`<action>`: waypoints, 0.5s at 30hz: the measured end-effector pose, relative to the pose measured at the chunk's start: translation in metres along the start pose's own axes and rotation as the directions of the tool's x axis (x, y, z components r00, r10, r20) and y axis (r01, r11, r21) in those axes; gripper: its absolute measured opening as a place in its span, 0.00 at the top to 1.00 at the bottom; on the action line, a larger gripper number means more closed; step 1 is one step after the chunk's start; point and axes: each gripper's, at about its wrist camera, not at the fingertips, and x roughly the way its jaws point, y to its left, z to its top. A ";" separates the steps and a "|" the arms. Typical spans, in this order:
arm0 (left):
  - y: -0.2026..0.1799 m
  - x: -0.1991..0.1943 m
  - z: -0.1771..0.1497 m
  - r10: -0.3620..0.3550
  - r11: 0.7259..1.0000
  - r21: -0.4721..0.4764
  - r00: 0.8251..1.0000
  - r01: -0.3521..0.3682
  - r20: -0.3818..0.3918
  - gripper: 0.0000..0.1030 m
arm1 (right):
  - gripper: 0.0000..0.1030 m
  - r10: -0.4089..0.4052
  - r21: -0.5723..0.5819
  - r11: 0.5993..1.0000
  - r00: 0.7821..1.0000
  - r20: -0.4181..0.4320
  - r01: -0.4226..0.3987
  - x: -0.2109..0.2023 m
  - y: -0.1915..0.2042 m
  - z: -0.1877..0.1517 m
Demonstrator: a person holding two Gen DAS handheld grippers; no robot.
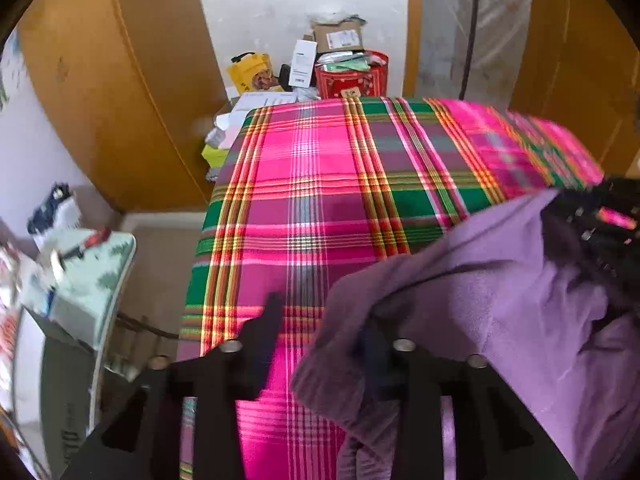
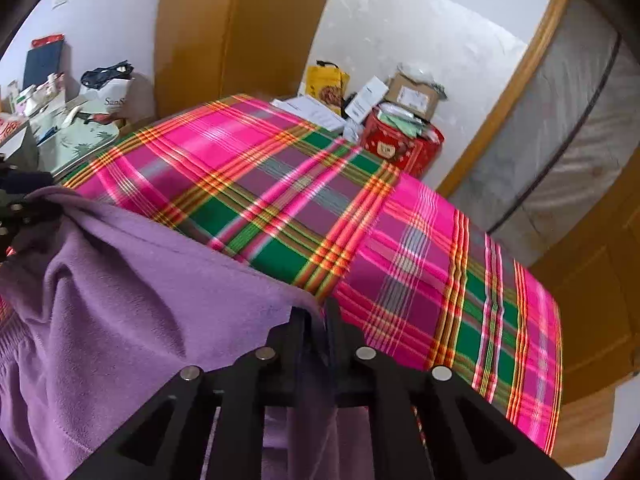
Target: Fold clothes
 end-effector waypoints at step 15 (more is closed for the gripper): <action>0.037 -0.038 -0.066 -0.067 0.989 -0.137 0.996 0.059 -0.057 0.46 | 0.90 -0.088 0.034 0.996 0.996 0.024 0.087 -0.056 0.010 -0.017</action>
